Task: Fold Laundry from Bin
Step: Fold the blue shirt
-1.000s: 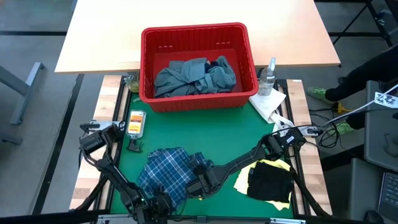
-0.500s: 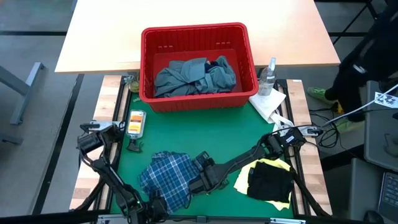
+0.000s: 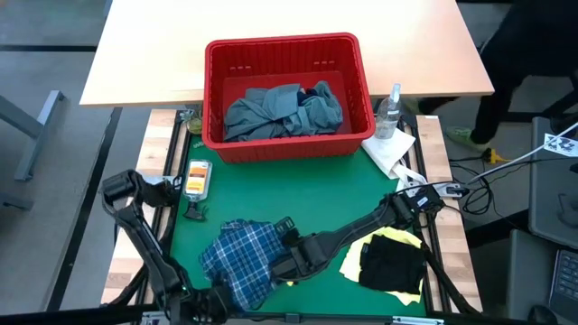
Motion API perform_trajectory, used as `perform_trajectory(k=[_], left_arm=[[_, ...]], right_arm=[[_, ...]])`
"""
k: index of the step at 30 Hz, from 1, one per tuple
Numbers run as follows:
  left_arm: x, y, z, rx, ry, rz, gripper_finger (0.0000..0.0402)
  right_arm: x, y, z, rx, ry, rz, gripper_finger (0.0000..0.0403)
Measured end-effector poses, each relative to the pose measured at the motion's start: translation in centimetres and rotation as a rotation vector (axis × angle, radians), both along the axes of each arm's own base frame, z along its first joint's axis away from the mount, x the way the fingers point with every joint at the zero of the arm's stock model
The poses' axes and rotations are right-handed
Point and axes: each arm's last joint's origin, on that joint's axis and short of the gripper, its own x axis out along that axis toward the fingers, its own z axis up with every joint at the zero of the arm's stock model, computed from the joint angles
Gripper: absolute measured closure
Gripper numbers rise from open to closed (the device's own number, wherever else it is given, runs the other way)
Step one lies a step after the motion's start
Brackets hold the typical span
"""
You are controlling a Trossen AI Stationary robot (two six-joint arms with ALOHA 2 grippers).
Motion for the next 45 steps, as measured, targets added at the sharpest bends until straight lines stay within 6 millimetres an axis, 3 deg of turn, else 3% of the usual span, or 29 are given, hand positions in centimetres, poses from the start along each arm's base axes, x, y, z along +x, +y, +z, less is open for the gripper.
perform_trajectory(k=[10,15,22,26,34,40,45], left_arm=[[-1.3,3.6,3.7,0.198,-0.083,0.149,0.0402],[-1.5,4.5,3.5,0.298,-0.069,0.182,0.0402],[-1.7,6.8,2.6,0.358,0.058,0.301,0.0402],[-2.2,7.9,2.1,0.382,0.159,0.347,0.0402],[-2.6,8.3,1.6,0.388,0.217,0.355,0.0402],[-3.4,9.3,-1.0,0.345,0.262,0.428,0.0402],[-4.4,10.4,-3.8,0.273,0.336,0.473,0.0402]], right_arm=[[2.4,0.2,0.7,0.064,-0.253,-0.031,0.0272],[4.0,-0.7,1.4,0.124,-0.382,-0.063,0.0272],[5.7,-3.5,1.7,0.14,-0.451,-0.126,0.0272],[6.6,-4.7,0.2,0.131,-0.425,-0.151,0.0272],[7.9,-5.4,-4.8,0.122,-0.311,-0.159,0.0272],[8.1,-5.3,-7.2,0.131,-0.241,-0.15,0.0272],[8.2,-5.2,-7.8,0.127,-0.229,-0.149,0.0272]])
